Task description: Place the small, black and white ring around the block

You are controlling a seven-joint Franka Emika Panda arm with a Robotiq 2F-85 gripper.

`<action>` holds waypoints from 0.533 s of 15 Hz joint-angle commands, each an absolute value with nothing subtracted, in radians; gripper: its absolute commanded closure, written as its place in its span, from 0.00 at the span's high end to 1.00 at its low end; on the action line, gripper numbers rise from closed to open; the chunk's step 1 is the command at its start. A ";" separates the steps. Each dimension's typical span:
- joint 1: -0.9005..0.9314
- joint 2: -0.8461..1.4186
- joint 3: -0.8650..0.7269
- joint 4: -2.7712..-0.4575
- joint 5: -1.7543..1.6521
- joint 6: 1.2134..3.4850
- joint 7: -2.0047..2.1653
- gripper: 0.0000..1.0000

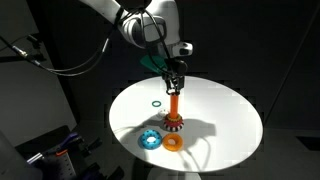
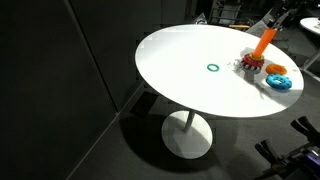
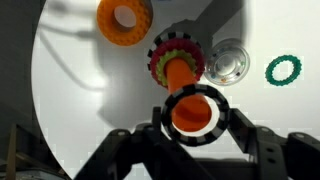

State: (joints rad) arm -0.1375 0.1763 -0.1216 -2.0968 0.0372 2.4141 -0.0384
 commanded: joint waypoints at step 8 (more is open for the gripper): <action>-0.174 0.230 -0.117 -2.053 0.154 2.392 -0.085 0.43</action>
State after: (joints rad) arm -0.1584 0.2039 -0.1245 -2.0907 0.1133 2.4060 -0.0506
